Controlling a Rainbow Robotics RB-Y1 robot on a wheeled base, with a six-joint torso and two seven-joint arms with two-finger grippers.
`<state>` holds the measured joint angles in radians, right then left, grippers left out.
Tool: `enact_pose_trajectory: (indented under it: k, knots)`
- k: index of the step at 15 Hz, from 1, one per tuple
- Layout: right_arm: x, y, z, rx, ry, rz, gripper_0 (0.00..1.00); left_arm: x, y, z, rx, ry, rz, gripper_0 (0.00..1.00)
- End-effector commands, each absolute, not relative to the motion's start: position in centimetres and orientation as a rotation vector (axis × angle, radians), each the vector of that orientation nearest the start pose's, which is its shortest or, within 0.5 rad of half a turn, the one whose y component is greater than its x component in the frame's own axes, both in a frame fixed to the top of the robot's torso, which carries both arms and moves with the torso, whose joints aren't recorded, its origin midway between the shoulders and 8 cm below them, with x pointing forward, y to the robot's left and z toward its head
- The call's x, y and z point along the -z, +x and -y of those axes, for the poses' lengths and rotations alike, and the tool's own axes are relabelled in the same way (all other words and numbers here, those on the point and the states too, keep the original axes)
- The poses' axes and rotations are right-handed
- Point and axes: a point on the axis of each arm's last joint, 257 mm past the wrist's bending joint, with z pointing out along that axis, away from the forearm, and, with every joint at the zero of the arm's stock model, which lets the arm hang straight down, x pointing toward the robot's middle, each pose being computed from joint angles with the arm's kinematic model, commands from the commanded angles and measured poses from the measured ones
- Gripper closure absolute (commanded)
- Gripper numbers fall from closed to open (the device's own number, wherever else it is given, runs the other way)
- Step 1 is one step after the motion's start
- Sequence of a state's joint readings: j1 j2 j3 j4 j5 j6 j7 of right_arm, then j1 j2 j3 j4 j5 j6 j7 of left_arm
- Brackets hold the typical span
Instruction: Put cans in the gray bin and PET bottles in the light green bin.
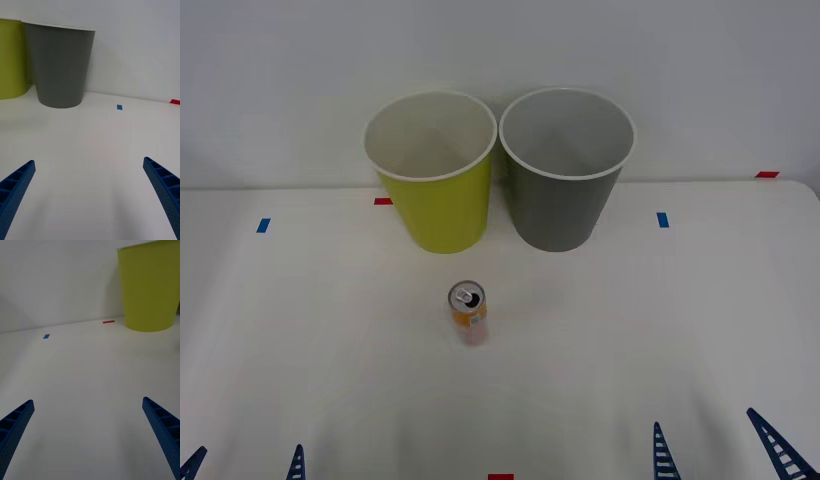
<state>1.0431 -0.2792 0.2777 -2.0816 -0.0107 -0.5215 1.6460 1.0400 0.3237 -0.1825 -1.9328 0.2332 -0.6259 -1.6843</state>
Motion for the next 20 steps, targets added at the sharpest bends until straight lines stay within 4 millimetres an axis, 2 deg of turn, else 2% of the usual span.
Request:
enact_pose_trajectory:
  k: [1, 13, 14, 15, 18, 20]
  knots:
    - [24.6, 23.8, 22.6, 0.052, -0.169, -1.580, 0.00, 27.9, 21.2, -30.5, -0.145, 0.028, -1.628, 0.00]
    - [24.6, 23.8, 22.6, 0.052, -0.169, -1.580, 0.00, 27.9, 21.2, -30.5, -0.145, 0.028, -1.628, 0.00]
    - [24.6, 23.8, 22.6, 0.052, -0.169, -1.580, 0.00, 29.6, 21.2, -29.9, -0.128, 0.030, -1.663, 0.00]
    - [24.6, 23.8, 22.6, 0.052, -0.169, -1.580, 0.00, 30.2, 20.9, -29.9, -0.129, 0.038, -1.671, 0.00]
    - [24.6, 23.8, 22.6, 0.052, -0.169, -1.580, 0.00, 28.5, 21.5, -30.0, -0.098, 0.130, -1.598, 0.00]
    - [24.6, 23.8, 22.6, 0.052, -0.169, -1.580, 0.00, 27.2, 23.0, -28.3, -0.036, 0.238, -1.538, 0.00]
